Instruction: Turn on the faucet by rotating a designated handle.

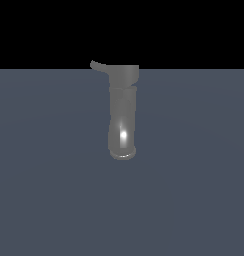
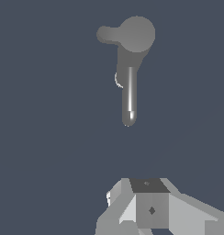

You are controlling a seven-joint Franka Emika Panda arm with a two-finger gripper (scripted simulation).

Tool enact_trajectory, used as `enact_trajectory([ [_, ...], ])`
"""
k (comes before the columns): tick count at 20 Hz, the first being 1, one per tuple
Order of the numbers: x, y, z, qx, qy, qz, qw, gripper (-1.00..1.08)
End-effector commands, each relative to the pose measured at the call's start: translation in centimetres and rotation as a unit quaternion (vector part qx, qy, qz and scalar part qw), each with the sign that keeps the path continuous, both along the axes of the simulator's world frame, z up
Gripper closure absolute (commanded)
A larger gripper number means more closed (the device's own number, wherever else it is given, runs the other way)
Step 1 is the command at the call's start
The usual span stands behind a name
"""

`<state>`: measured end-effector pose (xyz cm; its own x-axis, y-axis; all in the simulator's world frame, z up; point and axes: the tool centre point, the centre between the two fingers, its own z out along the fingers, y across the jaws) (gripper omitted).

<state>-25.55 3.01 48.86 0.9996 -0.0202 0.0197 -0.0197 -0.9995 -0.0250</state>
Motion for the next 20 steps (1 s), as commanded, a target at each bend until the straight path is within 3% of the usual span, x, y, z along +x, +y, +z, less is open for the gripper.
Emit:
enact_trajectory([
  [1, 0.4, 0.5, -0.4, 0.0, 0.0, -0.015, 0.9999, 1.08],
  [11, 3.1, 3.4, -2.8, 0.001, 0.003, -0.112, 0.9937, 1.08],
  [20, 6.7, 5.9, -5.3, 0.002, 0.006, -0.216, 0.9765, 1.08],
])
